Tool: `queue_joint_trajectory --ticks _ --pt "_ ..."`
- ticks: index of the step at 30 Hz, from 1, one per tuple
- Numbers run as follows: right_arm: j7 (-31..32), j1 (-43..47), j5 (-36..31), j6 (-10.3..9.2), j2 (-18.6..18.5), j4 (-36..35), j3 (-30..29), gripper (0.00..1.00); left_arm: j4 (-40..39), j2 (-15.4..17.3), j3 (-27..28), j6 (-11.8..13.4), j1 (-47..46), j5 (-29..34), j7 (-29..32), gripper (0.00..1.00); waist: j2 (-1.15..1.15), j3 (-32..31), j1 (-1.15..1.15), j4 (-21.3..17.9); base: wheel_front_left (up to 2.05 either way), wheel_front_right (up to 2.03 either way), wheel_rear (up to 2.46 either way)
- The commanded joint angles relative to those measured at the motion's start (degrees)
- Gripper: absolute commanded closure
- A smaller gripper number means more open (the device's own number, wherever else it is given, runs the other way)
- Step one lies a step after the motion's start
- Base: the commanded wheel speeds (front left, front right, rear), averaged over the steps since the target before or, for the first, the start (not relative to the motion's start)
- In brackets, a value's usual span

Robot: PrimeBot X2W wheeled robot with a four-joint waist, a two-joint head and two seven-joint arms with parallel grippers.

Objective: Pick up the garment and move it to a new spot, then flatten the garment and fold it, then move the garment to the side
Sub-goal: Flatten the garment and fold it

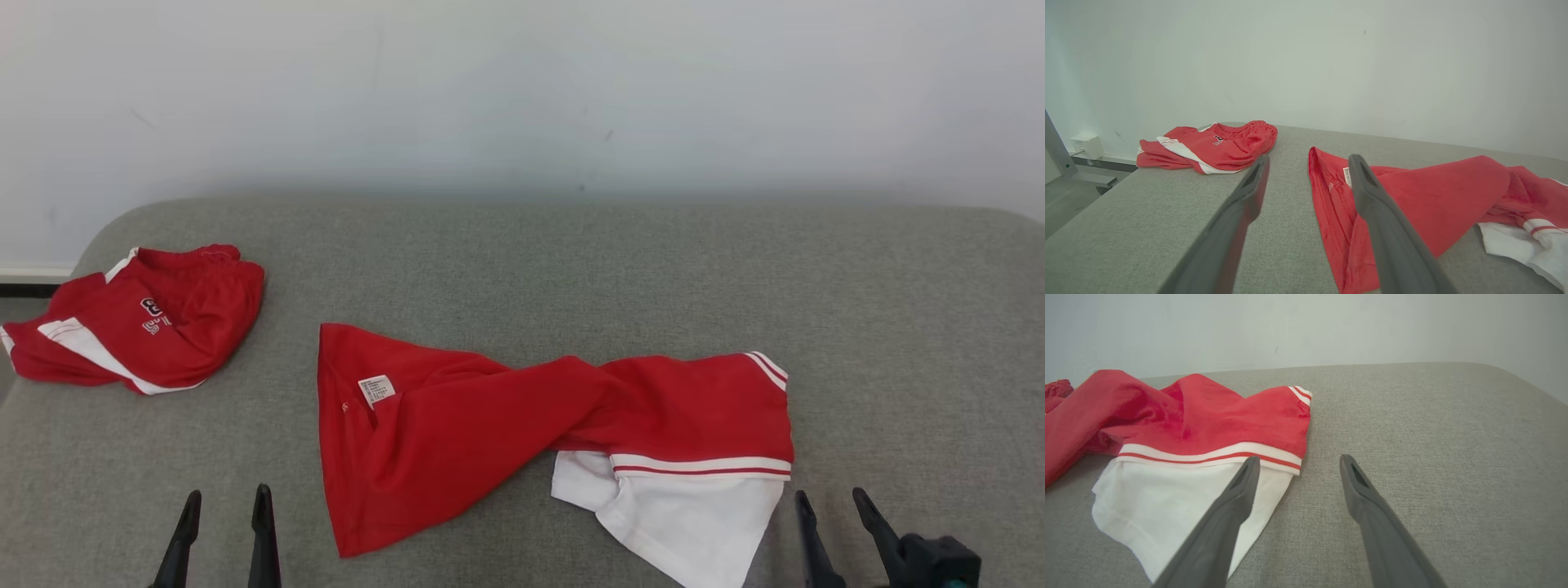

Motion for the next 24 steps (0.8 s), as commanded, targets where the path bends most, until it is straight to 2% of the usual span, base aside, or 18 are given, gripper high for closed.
queue_joint_trajectory --ticks 1,3,15,16,17,18,19,24 --pt "-0.04 -2.40 0.58 -0.13 -0.37 2.72 0.56 0.00 0.23 0.25 -0.49 0.06 -1.17 -0.05 -0.19 0.00 0.00 0.82 0.00 0.76 0.00 0.00 0.00" --pt "-0.04 -3.52 0.63 -0.13 -0.43 3.85 0.60 0.00 0.32 0.35 -0.70 0.05 -1.32 -0.18 -0.19 0.00 0.00 1.03 0.00 1.03 0.00 0.00 0.00" --pt "0.02 -14.61 2.86 -0.13 -1.83 21.66 2.61 0.00 1.41 0.98 -2.97 0.05 -3.81 -0.92 -0.19 0.00 0.00 3.34 0.00 4.75 0.00 0.00 0.00" --pt "0.23 -15.22 3.52 -0.13 -1.76 23.41 3.14 0.08 1.51 1.02 -2.96 0.05 -3.85 -0.91 -0.19 0.00 0.00 3.44 0.00 4.95 0.00 0.00 0.00" --pt "0.48 -15.79 4.53 -0.13 -1.53 25.09 3.46 0.72 1.62 1.07 -2.94 0.04 -3.93 -0.93 -0.19 0.00 0.00 3.49 0.00 5.12 0.00 0.00 0.00" --pt "0.53 -16.33 5.26 -0.13 -1.47 26.56 3.90 0.93 1.65 1.12 -2.99 0.04 -4.03 -0.94 -0.19 0.00 0.00 3.54 0.00 5.29 0.00 0.00 0.00" --pt "0.50 -16.80 5.79 -0.13 -1.67 27.67 4.37 1.00 1.65 1.12 -2.91 0.04 -4.11 -0.90 -0.19 0.00 0.00 3.57 0.00 5.48 0.00 0.00 0.00" --pt "0.33 -18.20 9.13 -0.14 -2.02 31.08 6.28 1.00 1.51 1.23 -2.24 0.04 -3.92 -0.80 -0.19 0.00 0.00 3.59 0.00 5.44 0.00 0.00 0.00"
